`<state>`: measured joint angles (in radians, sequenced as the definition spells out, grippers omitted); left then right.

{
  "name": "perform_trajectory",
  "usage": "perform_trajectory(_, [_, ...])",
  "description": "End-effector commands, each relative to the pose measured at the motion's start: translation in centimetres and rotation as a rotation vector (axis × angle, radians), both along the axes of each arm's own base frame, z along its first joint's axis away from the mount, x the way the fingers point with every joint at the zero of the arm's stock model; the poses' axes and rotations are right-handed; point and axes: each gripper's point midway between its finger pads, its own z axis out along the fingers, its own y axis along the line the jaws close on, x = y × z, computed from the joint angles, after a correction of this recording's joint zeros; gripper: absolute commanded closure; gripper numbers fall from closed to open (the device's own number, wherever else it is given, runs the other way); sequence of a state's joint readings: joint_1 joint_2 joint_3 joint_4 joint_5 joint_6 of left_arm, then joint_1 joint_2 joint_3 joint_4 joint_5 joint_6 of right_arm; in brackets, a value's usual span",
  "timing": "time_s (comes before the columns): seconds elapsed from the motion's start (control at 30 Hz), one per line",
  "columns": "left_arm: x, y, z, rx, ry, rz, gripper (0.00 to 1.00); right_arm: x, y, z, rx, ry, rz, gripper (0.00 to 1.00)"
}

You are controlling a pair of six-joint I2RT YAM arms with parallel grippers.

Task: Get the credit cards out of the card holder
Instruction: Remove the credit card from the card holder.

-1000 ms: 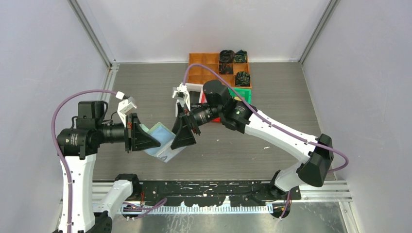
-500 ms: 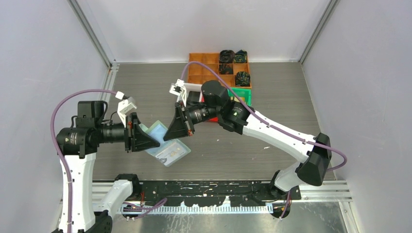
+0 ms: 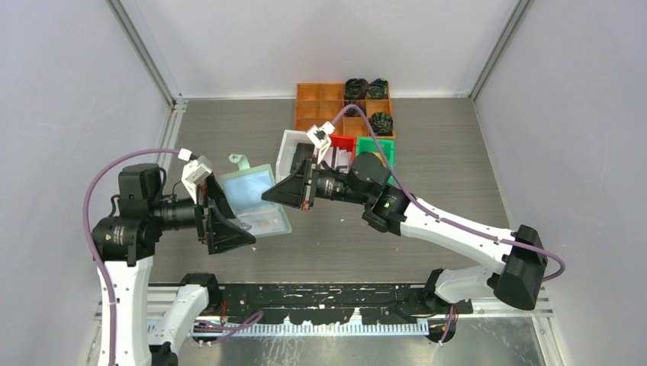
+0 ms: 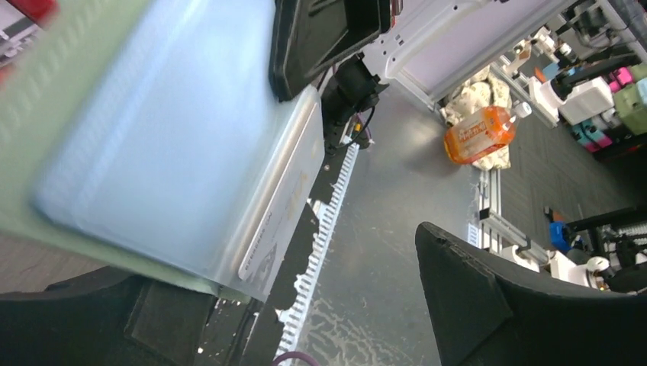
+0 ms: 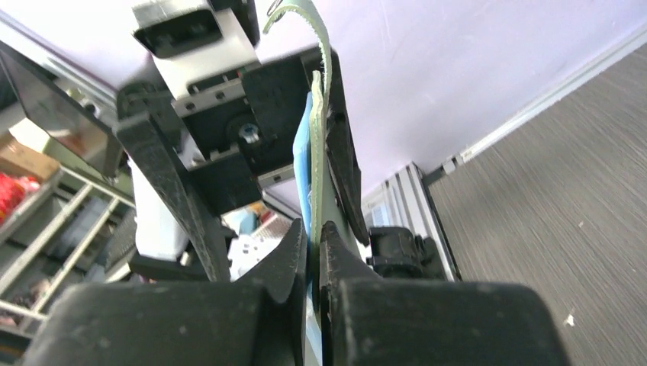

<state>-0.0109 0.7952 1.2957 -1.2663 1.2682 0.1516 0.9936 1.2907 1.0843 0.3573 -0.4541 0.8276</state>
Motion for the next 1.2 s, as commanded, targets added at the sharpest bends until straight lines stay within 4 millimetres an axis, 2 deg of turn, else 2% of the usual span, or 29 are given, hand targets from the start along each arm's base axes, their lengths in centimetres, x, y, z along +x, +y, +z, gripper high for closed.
perform_trajectory(0.0, [0.0, -0.5, 0.9, -0.083, 0.011, -0.009, 0.07, 0.7, -2.4, 7.6, 0.332, -0.01, -0.097, 0.99])
perform_trajectory(0.1, [0.4, -0.8, 1.1, -0.128, 0.062, 0.006, 0.12, 0.5, -2.8, 8.3, 0.403, 0.012, -0.085, 0.99])
perform_trajectory(0.17, [0.6, -0.9, 1.6, -0.161, 0.087, 0.005, 0.21, 0.5, -2.6, 8.4, 0.422, 0.026, -0.076, 0.99])
perform_trajectory(0.3, [0.8, -1.0, 2.3, -0.186, 0.098, 0.003, 0.54, 1.0, -2.7, 7.6, 0.423, 0.029, -0.108, 0.99])
perform_trajectory(0.4, [0.9, -1.0, 2.2, -0.182, 0.104, 0.005, 0.75, 1.1, -2.7, 6.7, 0.406, 0.019, -0.122, 0.99])
perform_trajectory(0.47, [0.9, -1.0, 1.9, -0.175, 0.102, 0.005, 0.9, 0.9, -2.6, 6.3, 0.385, -0.003, -0.115, 0.88])
perform_trajectory(0.53, [0.9, -0.9, 1.6, -0.161, 0.085, 0.003, 0.99, 0.7, -2.5, 5.7, 0.331, -0.05, -0.104, 0.63])
perform_trajectory(0.57, [0.9, -0.9, 1.4, -0.148, 0.073, 0.002, 1.0, 0.8, -2.3, 4.9, 0.269, -0.064, -0.105, 0.53])
perform_trajectory(0.6, [0.7, -0.8, 1.1, -0.131, 0.058, -0.003, 1.0, 0.8, -2.4, 4.9, 0.228, -0.099, -0.099, 0.48])
perform_trajectory(0.67, [0.2, -0.6, 0.6, -0.094, 0.033, -0.012, 1.0, 1.1, -2.4, 4.3, 0.135, -0.145, -0.082, 0.43])
perform_trajectory(0.97, [-0.6, 0.6, -2.0, 0.079, -0.016, -0.061, 1.0, -0.6, -2.6, 2.9, -0.043, -0.25, 0.177, 0.46])
perform_trajectory(1.17, [-0.2, 0.9, -2.0, 0.121, -0.045, -0.059, 1.0, -1.3, -2.7, 1.9, -0.141, -0.257, 0.271, 0.49])
